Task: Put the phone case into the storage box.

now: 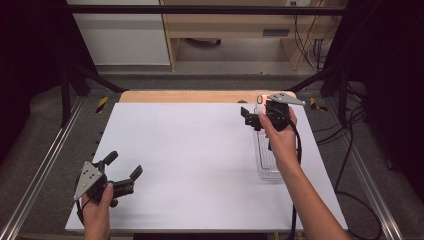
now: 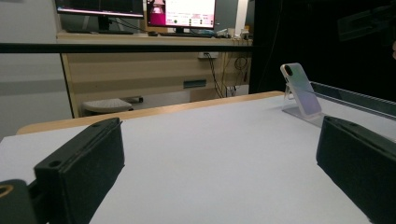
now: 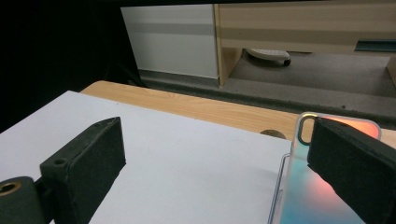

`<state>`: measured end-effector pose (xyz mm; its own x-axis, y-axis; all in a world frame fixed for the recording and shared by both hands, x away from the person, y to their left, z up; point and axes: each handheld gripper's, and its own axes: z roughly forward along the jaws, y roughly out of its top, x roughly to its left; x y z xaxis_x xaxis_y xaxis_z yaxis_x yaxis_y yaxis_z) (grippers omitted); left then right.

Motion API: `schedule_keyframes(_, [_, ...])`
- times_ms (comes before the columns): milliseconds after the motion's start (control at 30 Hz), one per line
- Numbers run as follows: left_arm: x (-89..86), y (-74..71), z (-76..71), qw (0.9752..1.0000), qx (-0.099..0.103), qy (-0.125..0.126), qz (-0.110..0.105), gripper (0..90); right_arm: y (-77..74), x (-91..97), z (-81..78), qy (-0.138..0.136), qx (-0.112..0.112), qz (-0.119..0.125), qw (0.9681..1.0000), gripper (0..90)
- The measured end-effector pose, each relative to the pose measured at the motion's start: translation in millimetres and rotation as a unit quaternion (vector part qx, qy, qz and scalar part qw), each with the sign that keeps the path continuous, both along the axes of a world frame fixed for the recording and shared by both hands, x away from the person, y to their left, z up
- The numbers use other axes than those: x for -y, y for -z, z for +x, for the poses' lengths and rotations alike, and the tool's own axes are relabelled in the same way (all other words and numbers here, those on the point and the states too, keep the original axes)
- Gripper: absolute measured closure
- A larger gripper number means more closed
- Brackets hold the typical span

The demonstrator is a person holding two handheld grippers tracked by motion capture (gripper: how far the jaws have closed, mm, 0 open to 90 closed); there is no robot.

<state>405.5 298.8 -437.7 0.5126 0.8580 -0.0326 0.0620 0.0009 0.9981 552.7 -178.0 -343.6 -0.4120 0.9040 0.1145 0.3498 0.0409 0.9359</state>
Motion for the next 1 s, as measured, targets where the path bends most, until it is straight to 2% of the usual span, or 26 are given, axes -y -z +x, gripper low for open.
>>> schedule_keyframes(167, [-4.3,-0.3,-0.1,1.0,0.001,-0.004,-0.006,0.6,-3.7,0.8,-6.6,-0.008,0.009,-0.005,0.9999,5.2])
schedule_keyframes(533, [-12.1,0.1,-1.2,0.9999,-0.001,-0.01,-0.004,0.6,-9.0,5.7,-21.9,-0.017,0.055,-0.005,0.9983,5.8])
schedule_keyframes(833, [-17.6,-0.8,-1.8,0.9999,-0.003,-0.012,-0.002,0.6,-10.6,21.8,-39.7,-0.012,0.084,-0.008,0.9964,4.5])
schedule_keyframes(1000, [-17.5,-1.9,-2.4,0.9999,0.0,-0.011,0.0,0.6,-10.5,29.5,-47.4,-0.007,0.092,-0.008,0.9957,3.8])
